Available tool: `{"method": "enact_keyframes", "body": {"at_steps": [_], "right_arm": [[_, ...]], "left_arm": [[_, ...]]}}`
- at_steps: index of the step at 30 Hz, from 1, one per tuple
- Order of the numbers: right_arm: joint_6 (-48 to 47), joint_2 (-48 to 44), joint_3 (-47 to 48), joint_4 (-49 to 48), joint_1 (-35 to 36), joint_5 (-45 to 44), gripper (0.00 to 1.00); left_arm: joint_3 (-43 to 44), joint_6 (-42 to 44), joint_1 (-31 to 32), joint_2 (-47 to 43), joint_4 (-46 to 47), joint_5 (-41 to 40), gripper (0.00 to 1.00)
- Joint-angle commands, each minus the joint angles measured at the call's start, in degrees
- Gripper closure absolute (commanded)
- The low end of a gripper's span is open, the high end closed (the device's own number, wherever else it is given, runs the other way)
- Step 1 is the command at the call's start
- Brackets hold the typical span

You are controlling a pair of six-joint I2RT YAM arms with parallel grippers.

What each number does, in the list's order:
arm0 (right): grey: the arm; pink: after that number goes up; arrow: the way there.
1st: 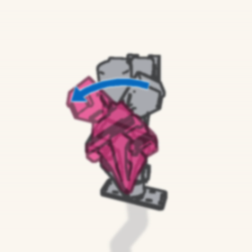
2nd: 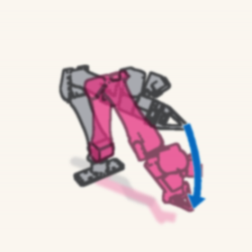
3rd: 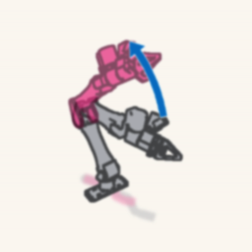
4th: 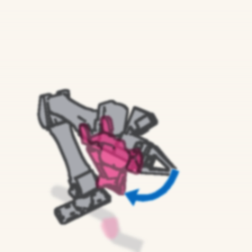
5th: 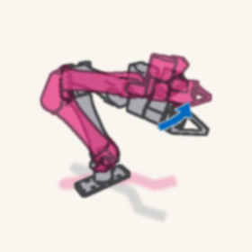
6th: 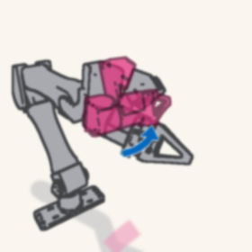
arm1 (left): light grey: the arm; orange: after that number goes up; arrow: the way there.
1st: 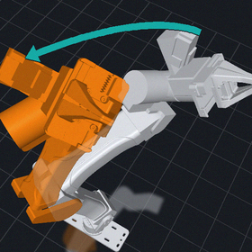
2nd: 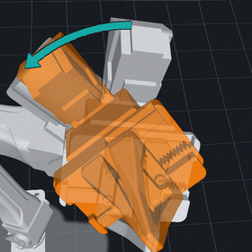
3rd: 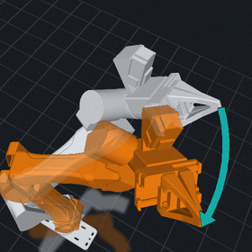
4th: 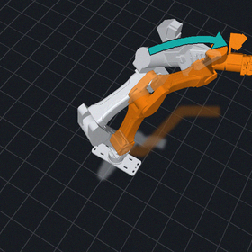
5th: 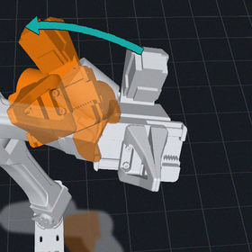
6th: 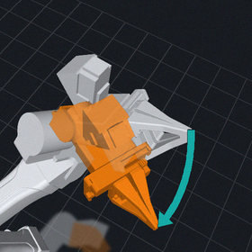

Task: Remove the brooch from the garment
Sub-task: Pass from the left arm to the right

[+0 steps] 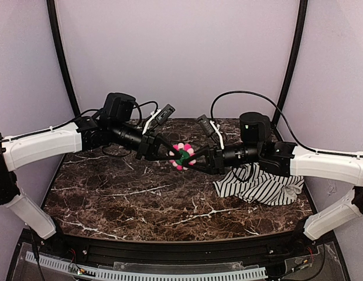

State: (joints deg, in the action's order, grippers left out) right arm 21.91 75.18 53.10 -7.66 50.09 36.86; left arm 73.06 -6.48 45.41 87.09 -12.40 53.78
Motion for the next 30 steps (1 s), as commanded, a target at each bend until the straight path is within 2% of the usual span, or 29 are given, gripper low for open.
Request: {"method": "enact_keyframes", "body": {"at_steps": [1,8,16,18,19,20,21,22,23,26,30], "right_arm": [[1.0,0.4,-0.3,-3.8,-0.5,0.2,0.81],[2.6,0.4,-1.0,-5.2,-0.8,-0.5,1.0],[3.9,0.5,-1.3,-4.5,-0.9,-3.3,1.0],[4.5,0.3,-1.4,-4.3,-0.9,-4.9,1.0],[4.8,0.1,-1.4,-4.1,-0.8,-5.6,1.0],[4.9,-0.1,-1.5,-4.0,-0.9,-6.4,1.0],[5.1,-0.5,-1.6,-3.9,-0.9,-7.2,1.0],[5.4,-0.8,-1.6,-3.7,-1.0,-7.9,1.0],[5.6,-1.2,-1.7,-3.7,-1.1,-8.6,1.0],[6.6,-2.3,-2.0,-3.8,-1.6,-10.0,1.0],[9.3,-3.9,-2.5,-5.5,-2.1,-9.8,1.0]], "left_arm": [[0.7,-0.1,0.0,-1.3,0.5,1.2,0.99],[0.9,0.4,0.0,-1.3,-0.1,0.5,0.99],[1.9,2.6,0.1,-1.2,-3.4,-6.2,0.98],[2.0,3.1,0.1,-1.3,-4.1,-7.7,0.86],[1.9,3.3,0.1,-1.9,-3.9,-9.2,0.74],[1.2,3.3,0.1,-2.4,-3.6,-11.4,0.68],[0.8,3.6,0.1,-3.4,-2.7,-12.6,0.56],[-0.4,3.7,0.1,-4.1,-2.2,-15.3,0.5],[-1.1,3.9,0.1,-5.6,-1.0,-16.6,0.38],[-4.1,4.3,0.0,-8.4,1.6,-22.4,0.18],[-5.4,5.4,0.9,-10.6,3.4,-26.2,0.1]]}}
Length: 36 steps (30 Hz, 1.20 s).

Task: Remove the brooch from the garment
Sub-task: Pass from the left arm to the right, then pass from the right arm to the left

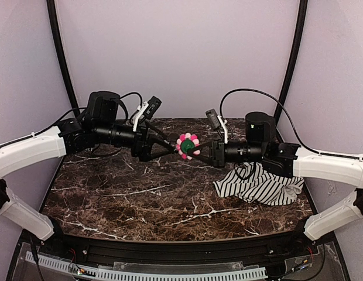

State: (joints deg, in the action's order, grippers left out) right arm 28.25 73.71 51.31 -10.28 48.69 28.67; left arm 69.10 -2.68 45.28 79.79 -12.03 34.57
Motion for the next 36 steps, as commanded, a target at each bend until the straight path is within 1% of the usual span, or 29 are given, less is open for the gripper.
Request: {"method": "enact_keyframes", "body": {"at_steps": [1,3,5,6,10,11,13,18,26,27,29,30,32,36], "right_arm": [[3.5,-2.8,-0.7,-3.4,-0.7,-1.5,1.0],[5.0,-3.6,-0.6,-4.2,-0.7,-1.0,1.0],[6.2,-4.6,-0.5,-4.9,-0.7,-0.7,1.0],[6.6,-5.0,-0.3,-4.9,-0.7,-0.5,1.0],[8.1,-6.7,0.4,-5.1,-0.7,0.7,1.0],[8.3,-7.0,0.6,-5.2,-0.7,1.1,1.0],[8.5,-7.5,1.0,-5.1,-0.6,1.9,1.0],[8.5,-8.2,1.4,-4.7,-0.6,3.6,1.0],[8.8,-8.3,1.3,-4.7,-0.6,4.0,1.0],[8.8,-8.3,1.3,-4.7,-0.6,3.9,1.0],[8.7,-8.1,1.3,-4.6,-0.6,4.0,1.0],[8.8,-8.0,1.3,-4.7,-0.6,4.1,1.0],[8.8,-7.8,1.3,-4.7,-0.6,4.3,1.0],[8.4,-7.5,1.3,-4.7,-0.6,5.0,1.0]], "left_arm": [[-1.2,2.1,2.3,-3.4,2.9,-8.1,0.1],[-0.7,3.5,5.1,-3.1,2.1,-12.7,0.07],[-0.3,3.5,7.4,-2.9,2.2,-18.4,0.03],[-0.3,3.1,8.0,-2.9,3.2,-19.4,0.02],[-1.3,3.3,11.8,-3.5,6.7,-26.8,0.01],[-0.9,3.6,13.4,-3.4,6.9,-29.8,0.01],[-0.1,4.5,15.6,-2.6,7.2,-33.0,0.01],[1.5,5.5,18.1,-1.1,9.2,-36.5,0.01],[2.6,5.9,19.0,0.3,11.1,-37.0,0.02],[2.5,5.7,19.0,0.3,11.6,-36.9,0.03],[2.2,5.5,19.0,0.1,11.8,-36.5,0.1],[2.2,5.4,19.0,0.1,11.8,-36.3,0.16],[2.0,5.3,19.0,-0.1,11.8,-35.8,0.21],[1.2,5.0,19.0,-0.7,13.4,-33.9,0.29]]}}
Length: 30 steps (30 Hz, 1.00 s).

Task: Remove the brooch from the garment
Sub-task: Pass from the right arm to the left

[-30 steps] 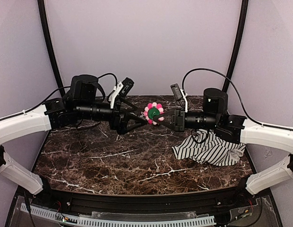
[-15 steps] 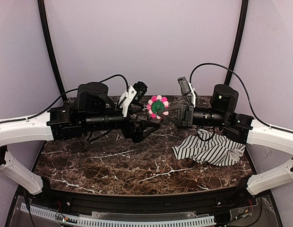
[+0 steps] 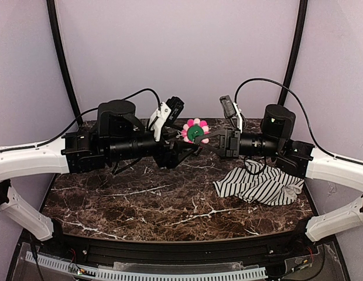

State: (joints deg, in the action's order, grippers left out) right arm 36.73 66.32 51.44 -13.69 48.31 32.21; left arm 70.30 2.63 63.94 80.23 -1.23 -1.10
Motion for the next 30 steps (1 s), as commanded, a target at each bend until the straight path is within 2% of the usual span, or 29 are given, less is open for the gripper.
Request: {"method": "enact_keyframes", "body": {"at_steps": [1,22,30], "right_arm": [[-0.2,0.0,1.2,-1.2,-0.2,1.6,1.0],[-1.7,-0.8,0.3,-1.2,-0.2,4.4,1.0],[-2.3,-1.6,-0.6,-2.2,-0.2,5.5,1.0]], "left_arm": [[-0.3,-0.5,0.3,-1.4,2.7,2.5,0.31],[-2.2,-2.3,0.3,-2.3,4.7,9.9,0.67],[-2.2,-4.9,0.2,-2.0,5.2,12.7,0.73]]}}
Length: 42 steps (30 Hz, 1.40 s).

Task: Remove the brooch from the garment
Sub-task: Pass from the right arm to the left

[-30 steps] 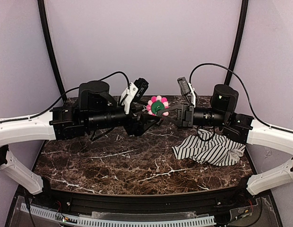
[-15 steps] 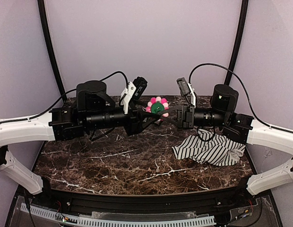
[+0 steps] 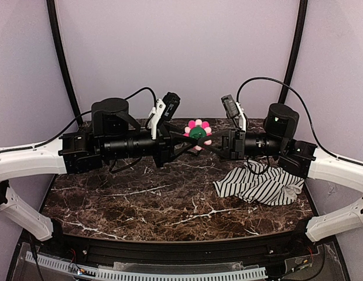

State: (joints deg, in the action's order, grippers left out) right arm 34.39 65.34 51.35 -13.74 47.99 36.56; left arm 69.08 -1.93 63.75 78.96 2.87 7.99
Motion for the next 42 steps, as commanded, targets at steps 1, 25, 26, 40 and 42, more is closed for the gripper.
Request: {"method": "enact_keyframes", "body": {"at_steps": [1,25,26,40,42], "right_arm": [[0.1,-0.7,-0.6,-2.2,0.1,1.3,1.0],[1.6,1.6,0.7,2.1,0.1,-4.8,1.0],[1.6,1.7,0.7,2.1,0.1,-4.7,1.0],[1.7,1.5,0.9,2.4,0.1,-4.6,1.0],[1.8,1.5,0.8,2.4,0.1,-4.5,1.0]], "left_arm": [[-0.9,-0.4,0.4,-0.7,1.2,3.8,0.73],[1.4,1.1,0.4,2.1,-3.7,0.2,0.58],[1.2,1.1,0.5,1.8,-3.5,0.2,0.55],[2.9,3.5,0.5,3.4,-5.6,-3.0,0.48],[2.8,3.6,0.5,3.2,-5.2,-4.2,0.51]]}}
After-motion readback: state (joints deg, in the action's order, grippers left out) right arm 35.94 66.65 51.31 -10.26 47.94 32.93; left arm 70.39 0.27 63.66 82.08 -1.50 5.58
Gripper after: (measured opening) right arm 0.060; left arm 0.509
